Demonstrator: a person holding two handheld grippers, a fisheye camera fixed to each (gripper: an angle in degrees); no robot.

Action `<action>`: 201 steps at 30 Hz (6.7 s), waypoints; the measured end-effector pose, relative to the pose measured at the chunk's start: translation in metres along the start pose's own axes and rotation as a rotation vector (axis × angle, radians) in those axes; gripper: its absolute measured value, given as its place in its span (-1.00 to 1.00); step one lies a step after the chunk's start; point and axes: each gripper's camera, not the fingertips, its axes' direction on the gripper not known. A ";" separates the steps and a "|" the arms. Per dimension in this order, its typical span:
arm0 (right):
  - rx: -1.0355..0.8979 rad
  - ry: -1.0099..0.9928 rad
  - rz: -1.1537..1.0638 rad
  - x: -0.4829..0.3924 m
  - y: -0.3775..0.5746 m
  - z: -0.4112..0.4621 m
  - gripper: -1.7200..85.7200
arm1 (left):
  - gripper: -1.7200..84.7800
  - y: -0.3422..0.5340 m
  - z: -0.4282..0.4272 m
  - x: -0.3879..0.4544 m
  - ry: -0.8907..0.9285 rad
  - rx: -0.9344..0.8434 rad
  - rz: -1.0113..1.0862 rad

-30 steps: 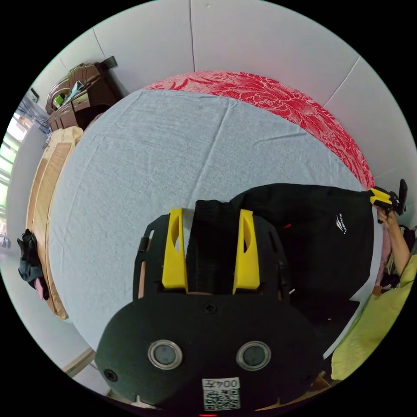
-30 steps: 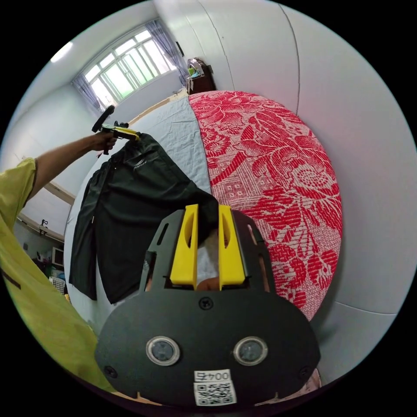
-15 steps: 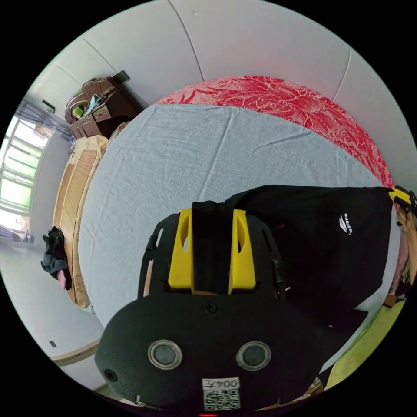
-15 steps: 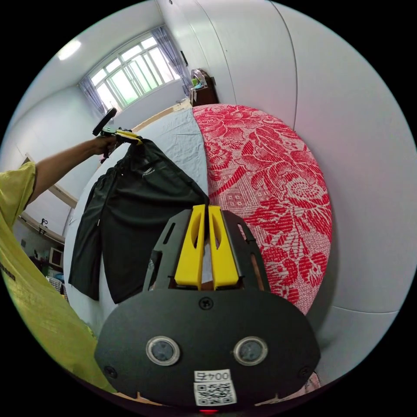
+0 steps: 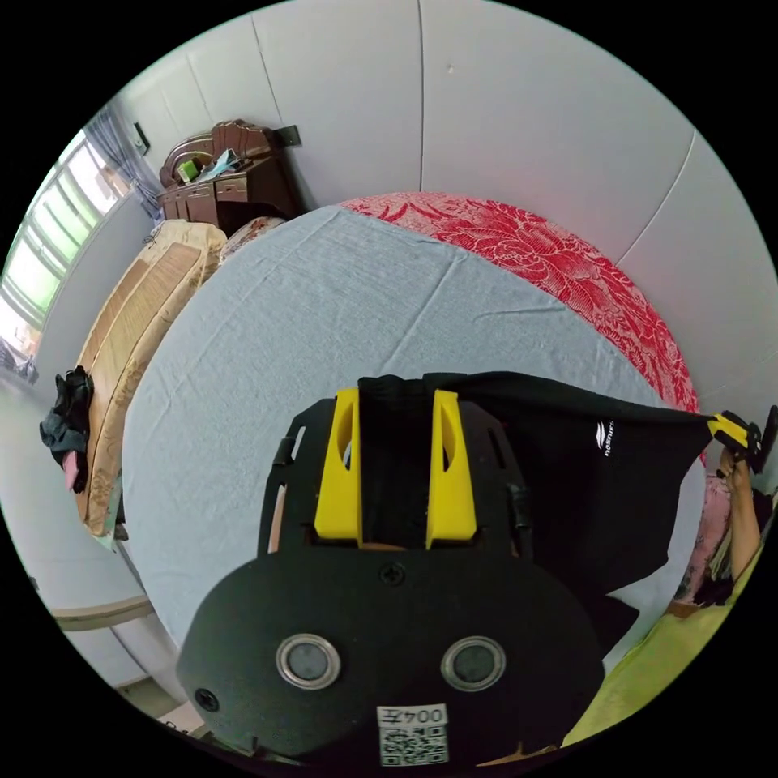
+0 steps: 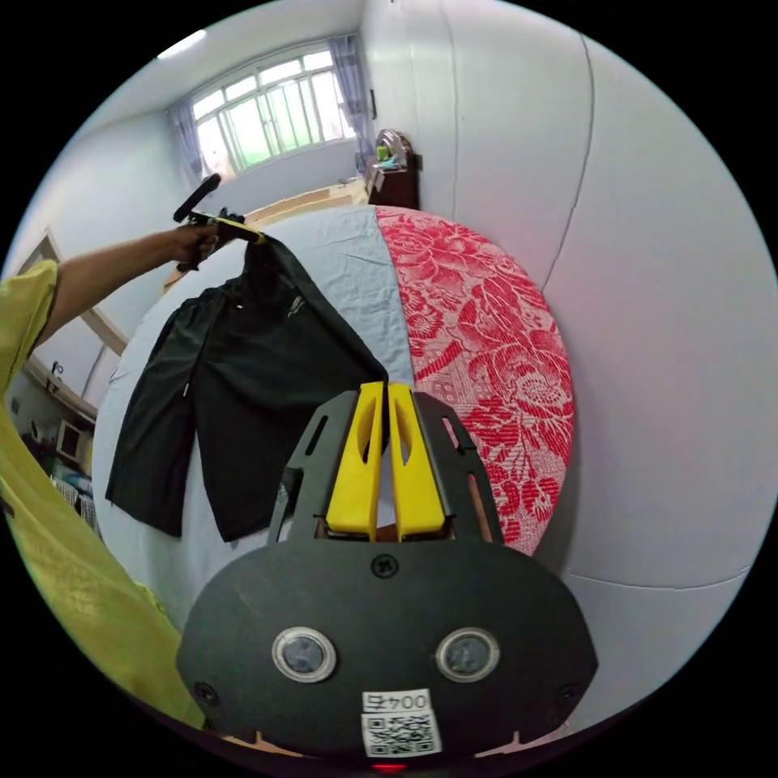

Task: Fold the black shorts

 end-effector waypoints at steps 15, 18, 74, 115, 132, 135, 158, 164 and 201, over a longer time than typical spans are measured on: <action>-0.045 -0.464 -0.280 -0.221 0.078 -0.047 -0.98 | -0.68 0.126 -0.124 -0.123 0.198 0.052 -0.051; -0.102 -0.537 -0.339 -0.283 0.096 -0.027 -0.97 | -0.68 0.166 -0.136 -0.152 0.226 0.056 -0.083; -0.627 -0.103 -0.168 -0.299 0.263 0.268 -0.94 | -0.76 0.727 -0.237 0.016 0.285 0.025 -0.450; -0.636 -0.991 0.318 0.051 0.167 0.257 -0.76 | -0.71 0.626 -0.001 0.446 0.299 -0.084 0.059; -0.625 -1.118 0.377 0.112 0.124 0.243 -0.78 | -0.71 0.613 0.091 0.460 0.424 -0.120 -0.131; -0.624 -1.024 0.374 0.131 0.122 0.236 -0.77 | -0.71 0.613 0.100 0.464 0.423 -0.116 -0.108; -0.763 -0.990 0.430 0.103 0.115 0.248 -0.77 | -0.72 0.600 0.139 0.469 0.420 -0.102 -0.084; -0.766 -1.038 0.430 0.074 0.109 0.251 -0.85 | -0.76 0.597 0.138 0.465 0.418 -0.107 -0.084; -0.130 -0.219 -0.604 -0.208 0.033 0.255 -0.94 | -0.95 0.650 -0.043 0.354 0.543 0.137 -0.475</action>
